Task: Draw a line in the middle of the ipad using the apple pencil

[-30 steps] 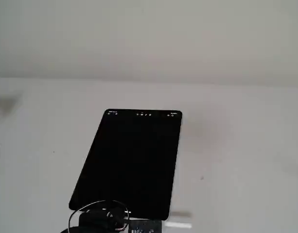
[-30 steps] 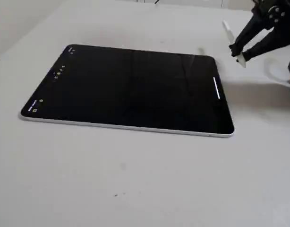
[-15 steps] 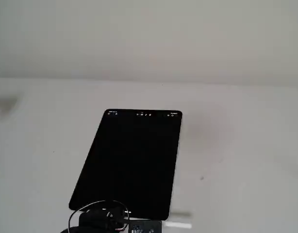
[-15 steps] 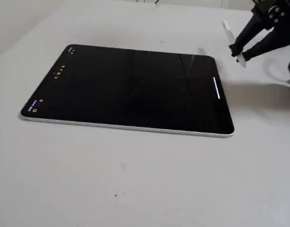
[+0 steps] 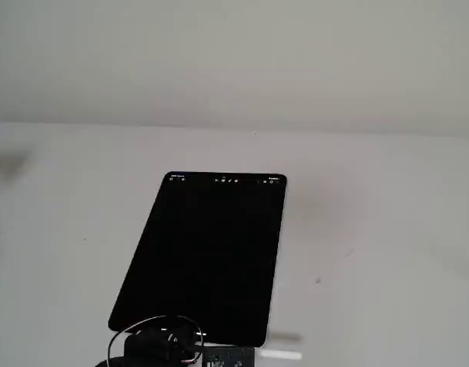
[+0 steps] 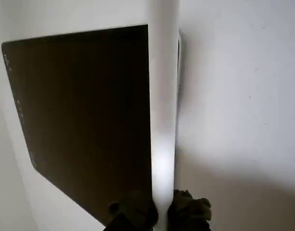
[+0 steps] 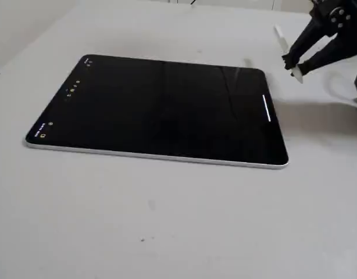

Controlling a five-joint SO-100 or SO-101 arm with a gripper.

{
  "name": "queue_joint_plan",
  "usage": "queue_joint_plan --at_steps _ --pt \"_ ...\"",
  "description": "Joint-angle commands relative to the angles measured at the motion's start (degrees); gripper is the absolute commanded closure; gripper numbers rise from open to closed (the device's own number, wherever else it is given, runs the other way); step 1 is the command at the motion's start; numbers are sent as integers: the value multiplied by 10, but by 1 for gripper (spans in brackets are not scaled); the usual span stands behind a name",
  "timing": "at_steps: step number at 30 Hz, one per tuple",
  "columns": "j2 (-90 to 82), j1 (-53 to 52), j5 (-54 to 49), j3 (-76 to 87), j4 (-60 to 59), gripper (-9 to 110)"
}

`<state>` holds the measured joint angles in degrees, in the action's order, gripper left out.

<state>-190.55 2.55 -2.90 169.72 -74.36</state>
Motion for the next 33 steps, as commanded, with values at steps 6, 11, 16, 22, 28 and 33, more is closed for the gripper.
queue_joint_plan --at_steps 6,11,16,22,28,33 --pt "1 0 4 16 -3 101" --pt "1 1 3 16 -3 101" --pt "1 11 -6 16 -3 101" --pt "1 69 -214 36 115 101" --pt "0 115 -341 31 275 101" --pt "-1 142 -445 97 467 102"
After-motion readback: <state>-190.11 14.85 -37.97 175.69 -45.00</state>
